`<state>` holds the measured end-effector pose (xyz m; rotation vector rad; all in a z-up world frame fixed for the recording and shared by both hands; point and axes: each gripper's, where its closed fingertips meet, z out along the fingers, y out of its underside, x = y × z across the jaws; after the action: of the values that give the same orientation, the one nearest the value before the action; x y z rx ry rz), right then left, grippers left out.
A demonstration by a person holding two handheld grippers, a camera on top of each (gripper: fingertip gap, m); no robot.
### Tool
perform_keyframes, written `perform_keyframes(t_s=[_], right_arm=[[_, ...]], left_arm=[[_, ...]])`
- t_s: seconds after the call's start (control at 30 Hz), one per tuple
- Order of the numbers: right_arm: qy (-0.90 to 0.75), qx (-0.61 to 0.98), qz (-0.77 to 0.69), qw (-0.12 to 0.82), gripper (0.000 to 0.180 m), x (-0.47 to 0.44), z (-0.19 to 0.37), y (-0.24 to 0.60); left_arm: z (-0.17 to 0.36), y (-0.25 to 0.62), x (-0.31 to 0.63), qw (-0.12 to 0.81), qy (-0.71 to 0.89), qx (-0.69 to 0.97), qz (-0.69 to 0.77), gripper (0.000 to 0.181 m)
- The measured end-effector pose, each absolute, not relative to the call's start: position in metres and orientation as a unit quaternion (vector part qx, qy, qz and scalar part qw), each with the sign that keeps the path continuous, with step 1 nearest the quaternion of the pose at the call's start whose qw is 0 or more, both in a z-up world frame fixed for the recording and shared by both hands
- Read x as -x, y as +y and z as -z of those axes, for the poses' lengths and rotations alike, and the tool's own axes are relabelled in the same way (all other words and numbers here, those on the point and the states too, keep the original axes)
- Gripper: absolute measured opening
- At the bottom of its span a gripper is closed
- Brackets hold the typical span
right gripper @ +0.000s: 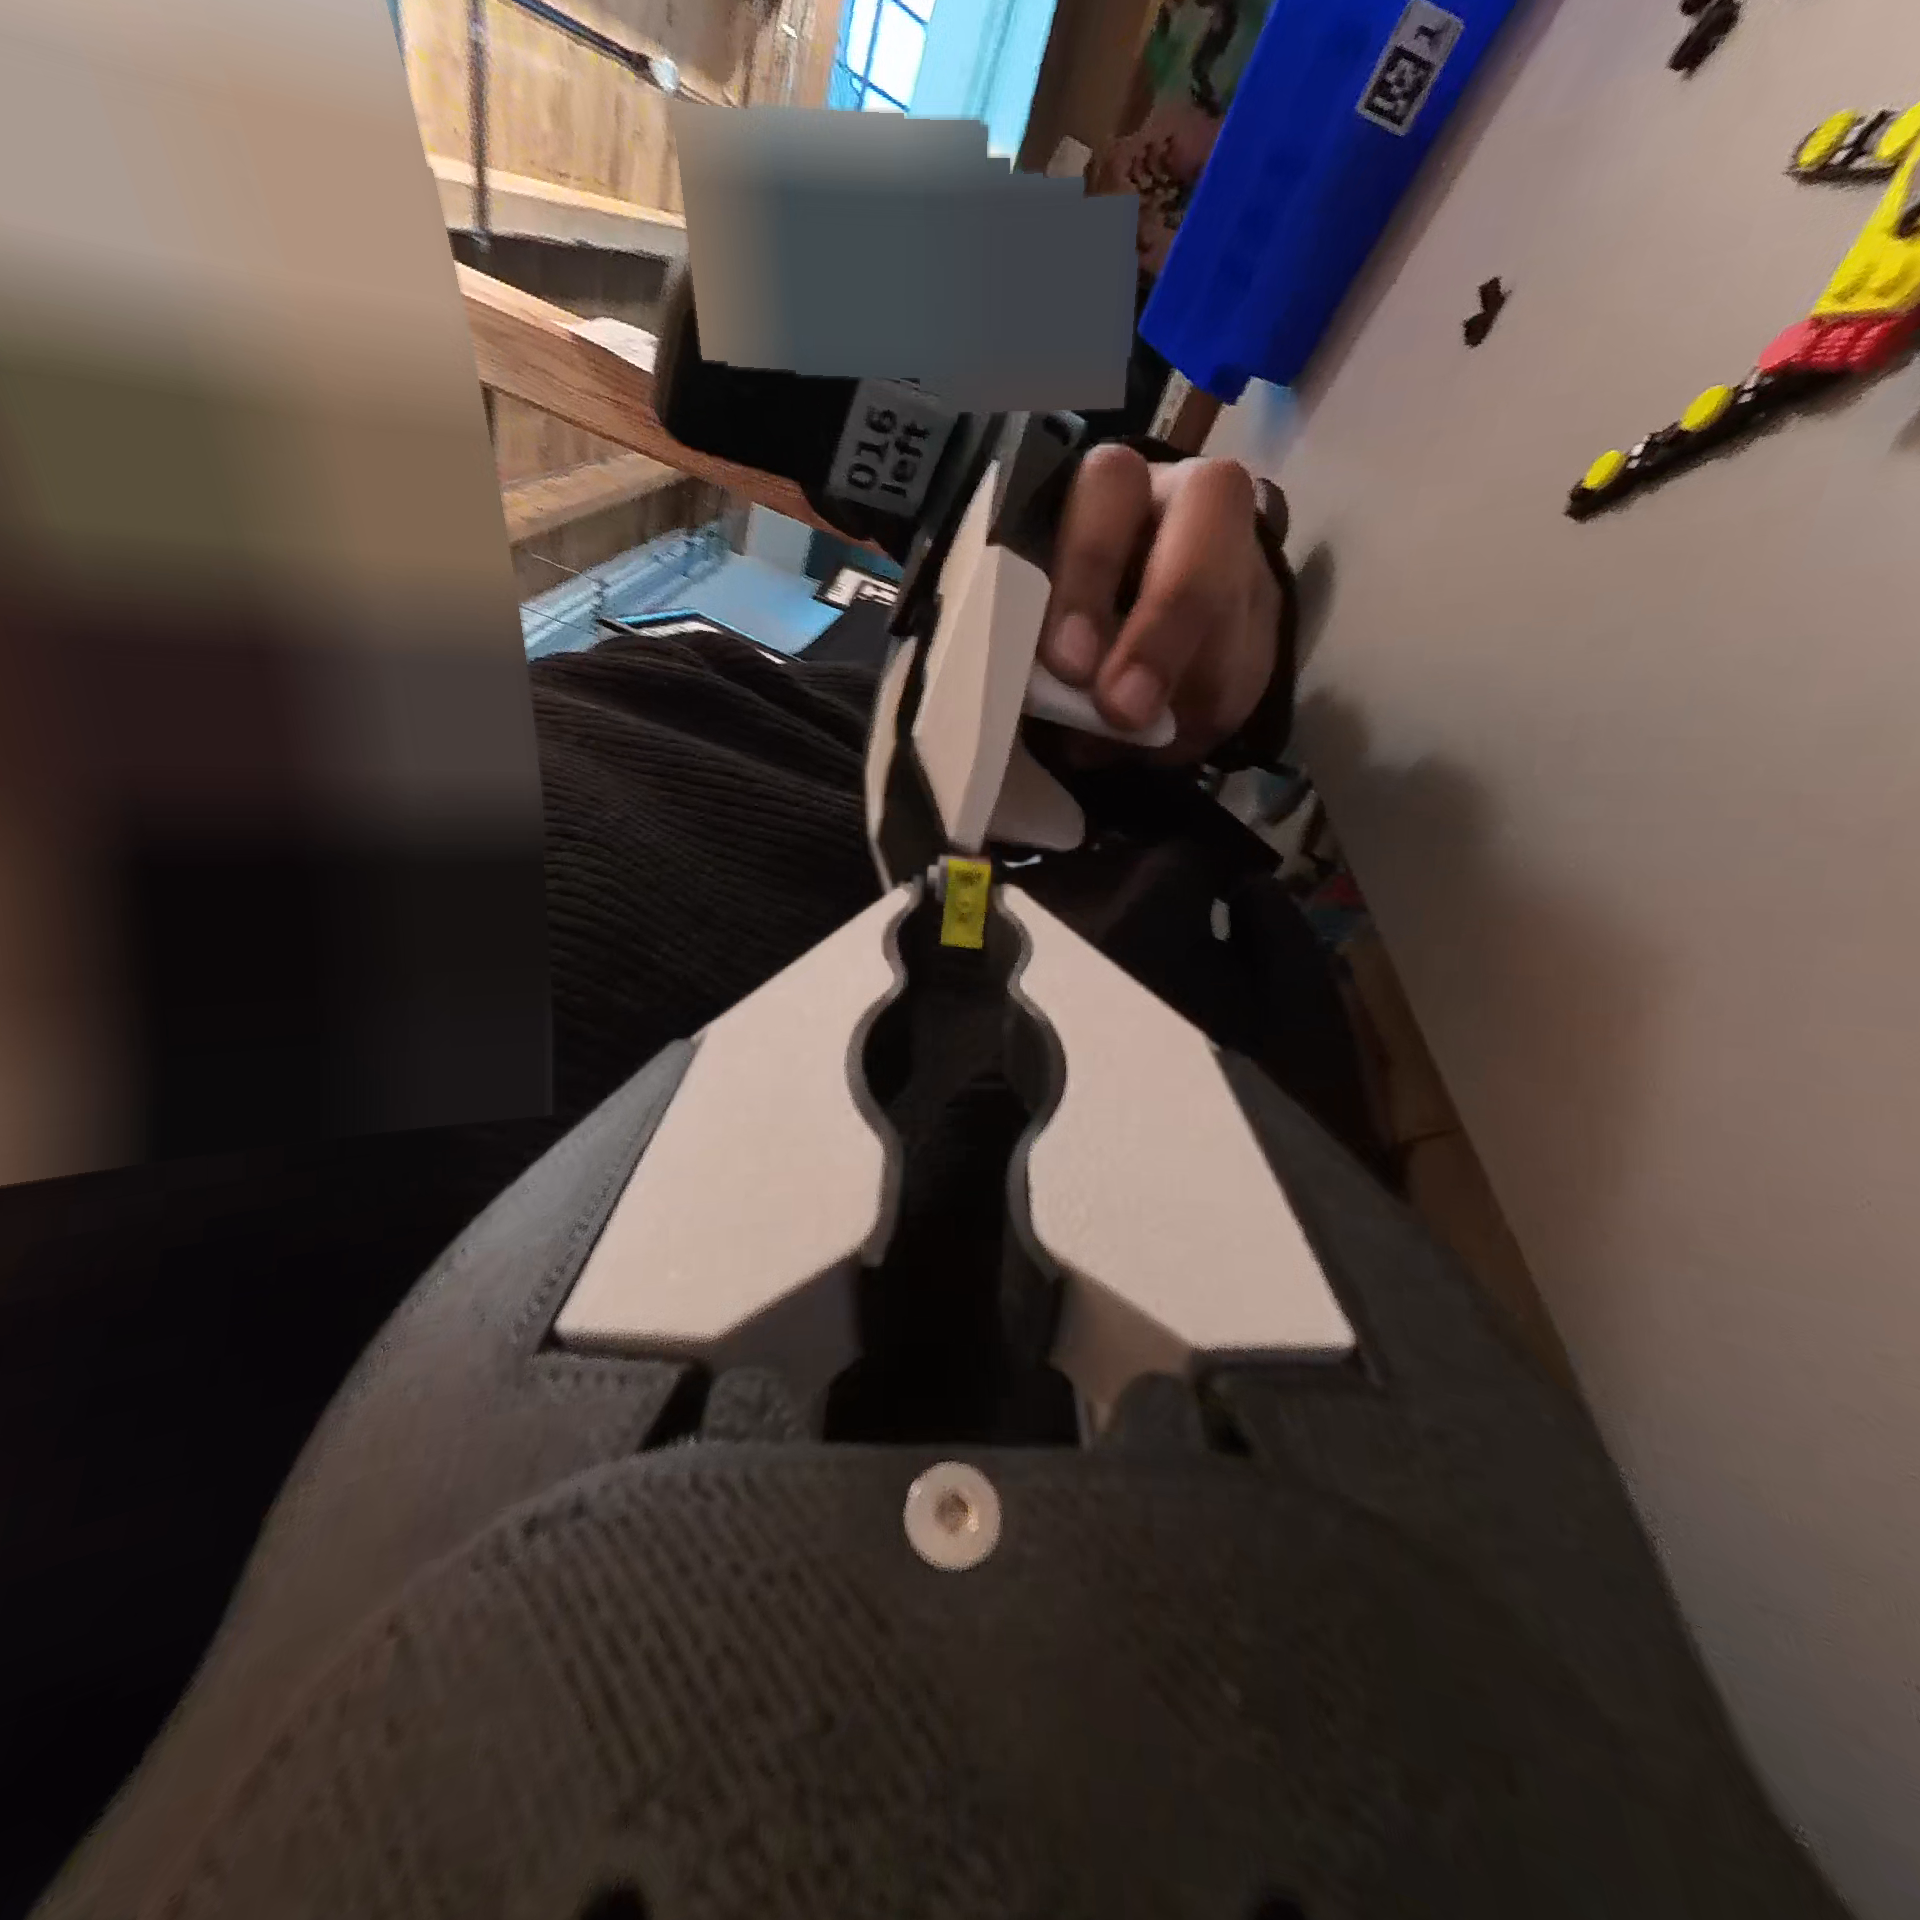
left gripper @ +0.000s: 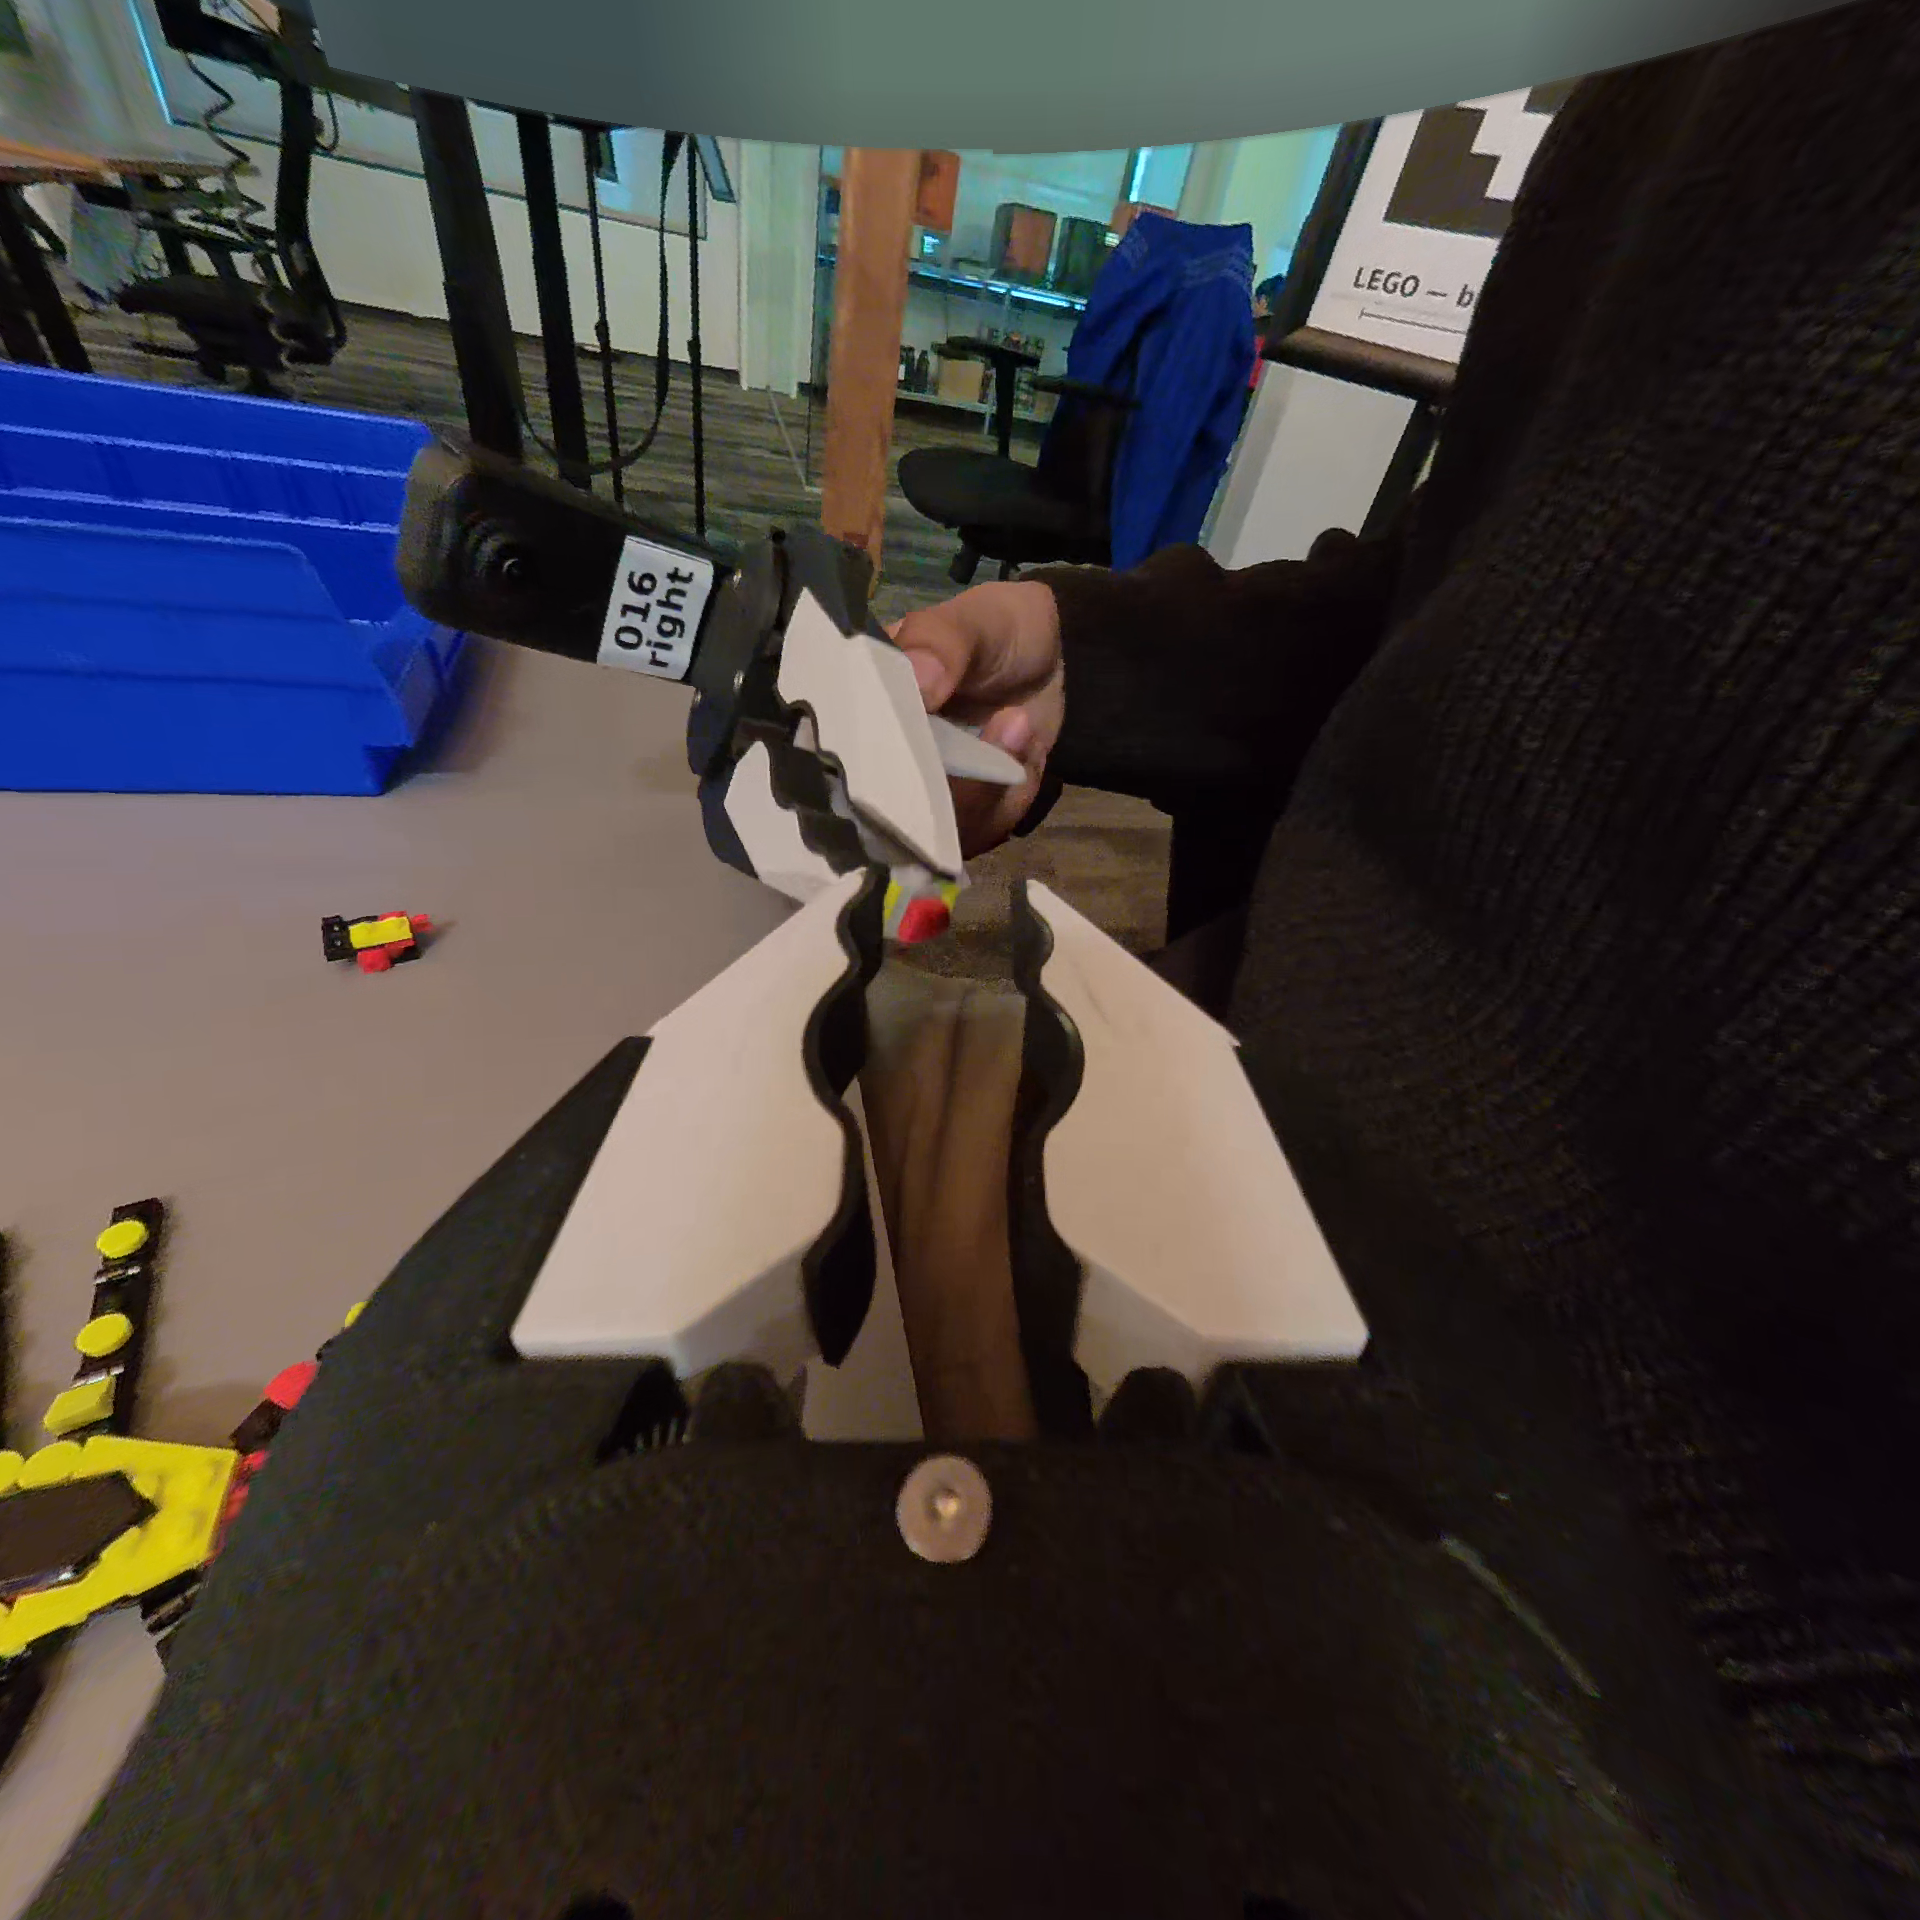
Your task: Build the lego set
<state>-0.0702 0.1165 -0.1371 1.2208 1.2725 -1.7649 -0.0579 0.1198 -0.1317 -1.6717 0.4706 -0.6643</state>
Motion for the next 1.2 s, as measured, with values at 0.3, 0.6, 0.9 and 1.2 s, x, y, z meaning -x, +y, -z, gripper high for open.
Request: perform_keyframes(t_s=[0.3,0.6,0.9,1.2], right_arm=[[0.45,-0.453,0.68,0.36,0.009,0.066,0.132,0.116],[0.418,-0.463,0.687,0.371,0.008,0.069,0.132,0.126],[0.459,-0.494,0.704,0.223,0.001,0.083,0.131,0.159],[0.778,-0.346,0.374,-0.368,0.021,0.102,0.152,0.175]], left_arm=[[0.136,0.124,0.055,0.589,0.199,0.728,0.288,0.011],[0.136,0.128,0.06,0.582,0.169,0.727,0.322,0.009],[0.145,0.141,0.071,0.557,0.096,0.745,0.355,0.008],[0.176,0.163,0.111,0.485,-0.105,0.765,0.411,0.008]])
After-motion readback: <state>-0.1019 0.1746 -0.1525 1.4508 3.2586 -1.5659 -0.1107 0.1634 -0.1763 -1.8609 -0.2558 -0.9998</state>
